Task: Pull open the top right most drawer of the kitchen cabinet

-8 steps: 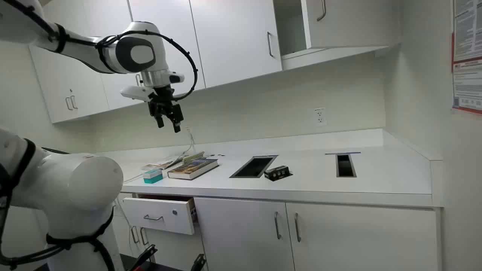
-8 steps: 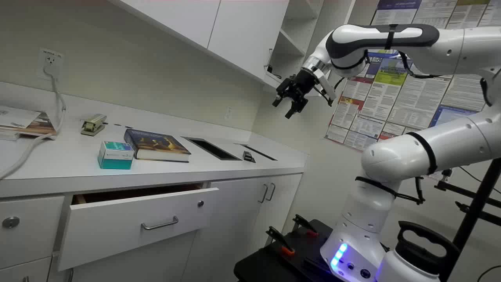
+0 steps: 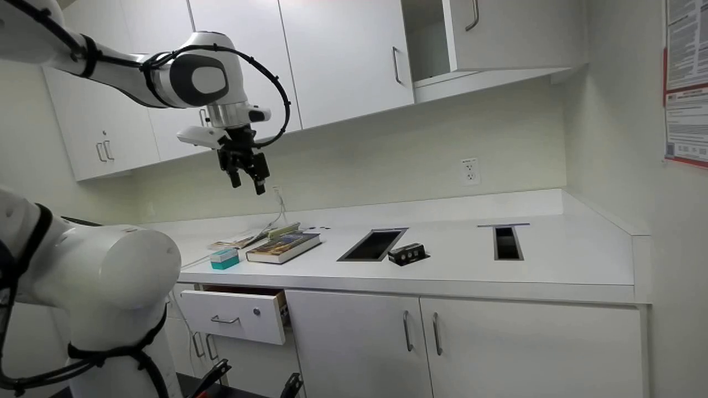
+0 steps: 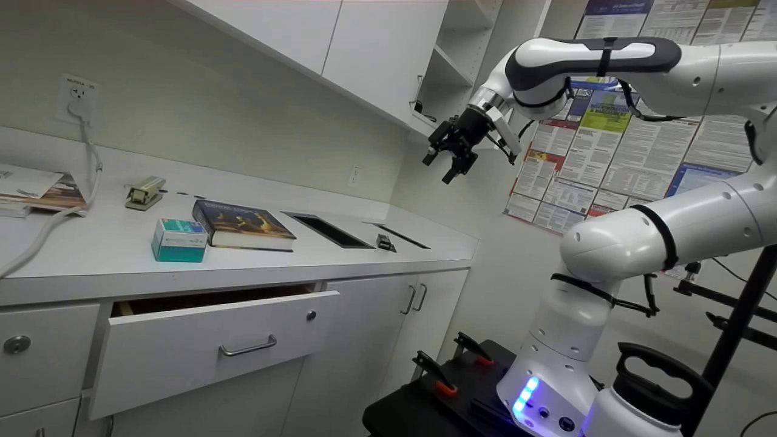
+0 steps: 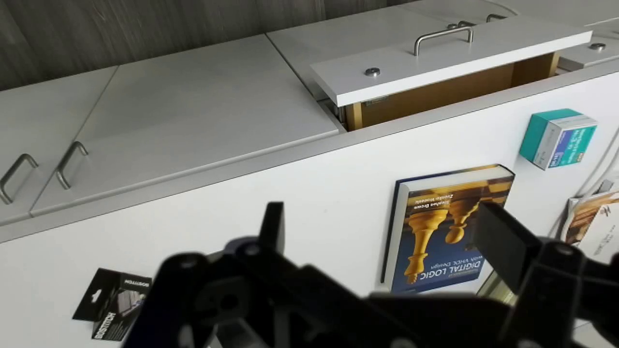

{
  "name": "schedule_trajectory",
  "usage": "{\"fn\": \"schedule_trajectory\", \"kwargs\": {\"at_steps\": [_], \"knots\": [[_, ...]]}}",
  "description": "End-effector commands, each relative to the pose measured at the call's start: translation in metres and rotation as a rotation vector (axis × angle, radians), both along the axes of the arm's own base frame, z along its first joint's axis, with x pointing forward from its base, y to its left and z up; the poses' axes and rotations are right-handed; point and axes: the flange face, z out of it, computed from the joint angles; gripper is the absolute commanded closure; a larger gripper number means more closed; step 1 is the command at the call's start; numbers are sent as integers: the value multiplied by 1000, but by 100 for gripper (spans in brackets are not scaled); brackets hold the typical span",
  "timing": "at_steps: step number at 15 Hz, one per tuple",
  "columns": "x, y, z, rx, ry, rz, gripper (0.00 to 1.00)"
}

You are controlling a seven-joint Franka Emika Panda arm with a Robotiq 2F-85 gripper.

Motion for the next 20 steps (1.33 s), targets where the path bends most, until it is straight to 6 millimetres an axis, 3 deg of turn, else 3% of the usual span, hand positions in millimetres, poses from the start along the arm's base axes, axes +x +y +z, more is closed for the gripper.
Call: {"fn": "schedule_trajectory", "kwargs": {"at_steps": [1, 7, 9, 11, 18, 19, 20], "knots": [[0, 0, 0, 0, 1, 0, 0], [0, 0, 0, 0, 1, 0, 0], [1, 22, -5, -26, 8, 79, 0], [-5, 58, -21, -68, 42, 204, 0], [-61, 190, -117, -175, 184, 585, 0], [-53, 170, -96, -175, 166, 499, 0], [-60, 178, -104, -185, 179, 521, 0]]}}
